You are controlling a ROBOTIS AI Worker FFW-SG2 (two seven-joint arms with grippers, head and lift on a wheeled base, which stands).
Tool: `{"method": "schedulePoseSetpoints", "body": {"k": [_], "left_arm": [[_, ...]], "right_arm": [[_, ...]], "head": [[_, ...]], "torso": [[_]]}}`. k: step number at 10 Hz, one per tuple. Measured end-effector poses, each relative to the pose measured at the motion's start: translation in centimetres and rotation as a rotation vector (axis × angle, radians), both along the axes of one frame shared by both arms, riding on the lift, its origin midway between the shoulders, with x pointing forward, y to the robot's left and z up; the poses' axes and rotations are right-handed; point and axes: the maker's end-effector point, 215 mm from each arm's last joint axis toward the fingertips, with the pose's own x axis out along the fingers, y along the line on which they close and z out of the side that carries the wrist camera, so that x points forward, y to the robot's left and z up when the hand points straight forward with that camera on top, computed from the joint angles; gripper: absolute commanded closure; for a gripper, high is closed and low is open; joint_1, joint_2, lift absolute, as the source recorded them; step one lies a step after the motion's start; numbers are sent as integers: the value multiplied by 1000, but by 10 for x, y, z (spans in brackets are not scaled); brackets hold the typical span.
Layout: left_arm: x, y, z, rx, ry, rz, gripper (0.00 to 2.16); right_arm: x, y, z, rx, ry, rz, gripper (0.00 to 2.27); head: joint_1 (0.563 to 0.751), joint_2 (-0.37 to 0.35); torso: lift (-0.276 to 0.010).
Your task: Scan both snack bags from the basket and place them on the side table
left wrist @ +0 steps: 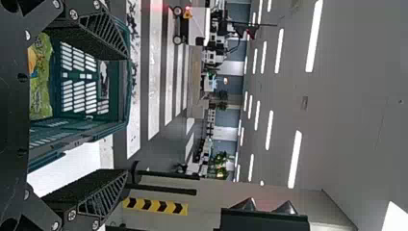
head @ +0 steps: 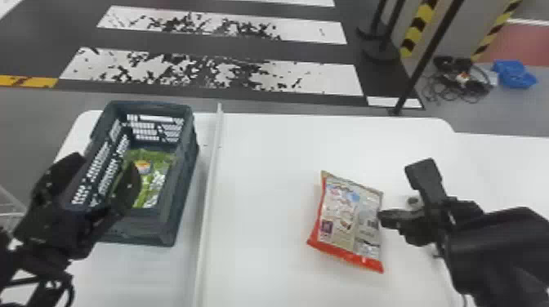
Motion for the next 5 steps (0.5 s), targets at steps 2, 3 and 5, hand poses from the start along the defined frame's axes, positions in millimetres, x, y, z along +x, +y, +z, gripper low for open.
{"method": "schedulePoseSetpoints", "body": {"k": [2,3,5], "left_arm": [[-1,1,2,2,-3,0,167],[-2,0,3,2,-3,0,167],[-3,0,3,2,-3,-3,167]], "right_arm": [[6,4,2,-8,-10,14,2260],[8,7,2,-9,-12,20,2260],[11,3,4,-42,-27,5,2148]], "head": [[695,-66],[695,-63],[695,-64]], "torso": [[-74],[-74],[-74]]}}
